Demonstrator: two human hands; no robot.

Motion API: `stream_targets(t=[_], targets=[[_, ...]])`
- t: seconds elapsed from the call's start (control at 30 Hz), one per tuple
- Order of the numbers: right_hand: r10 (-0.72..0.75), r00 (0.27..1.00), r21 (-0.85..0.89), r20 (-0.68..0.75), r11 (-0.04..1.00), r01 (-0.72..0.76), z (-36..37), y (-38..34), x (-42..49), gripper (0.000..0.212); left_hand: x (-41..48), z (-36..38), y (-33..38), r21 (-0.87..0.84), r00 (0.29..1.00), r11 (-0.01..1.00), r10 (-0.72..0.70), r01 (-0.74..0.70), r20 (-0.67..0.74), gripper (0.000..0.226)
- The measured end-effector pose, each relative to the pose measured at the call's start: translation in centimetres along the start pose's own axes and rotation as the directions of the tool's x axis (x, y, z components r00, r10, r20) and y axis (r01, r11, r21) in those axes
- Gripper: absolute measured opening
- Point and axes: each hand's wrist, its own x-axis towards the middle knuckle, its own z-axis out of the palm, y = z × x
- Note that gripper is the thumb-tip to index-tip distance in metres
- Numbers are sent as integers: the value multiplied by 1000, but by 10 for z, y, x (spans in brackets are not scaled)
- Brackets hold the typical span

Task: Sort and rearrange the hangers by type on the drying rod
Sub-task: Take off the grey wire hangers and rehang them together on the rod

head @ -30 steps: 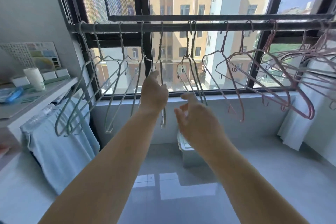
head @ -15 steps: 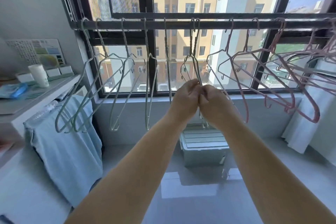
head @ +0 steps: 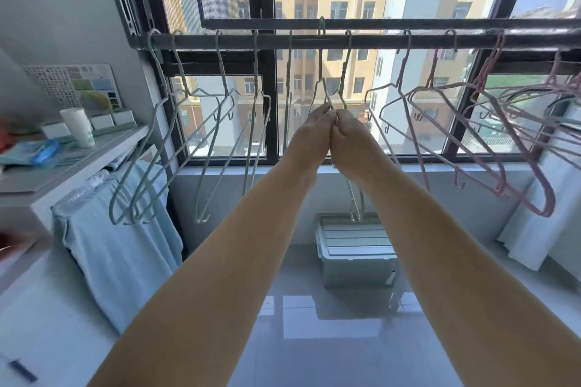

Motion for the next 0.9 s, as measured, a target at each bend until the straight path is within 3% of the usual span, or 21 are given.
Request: stream_targets(t=[0.17,0.33,0.57,0.73,0.9], targets=[[135,990,-40,48,990,-133,10,3,6,31,-2,-5,-4,-2,996,996,-88,88,-32,23],[216,972,-34,86,976,-214,14,7,-6,35,-8,-8,-8,111,992,986,-116,122,-55,34],[169,973,165,160,967,-195,39,52,-122,22,-35,-51,-60,345,982,925,-182,158,39,37],[361,895,473,262,761,-445,30,91,-175,29,-39,-80,-106,467,967,855,-255,224,4,56],[483,855,521,191,688,-505,-2,124,-203,28,-42,-99,-135,605,949,761,-313,233,29,67]])
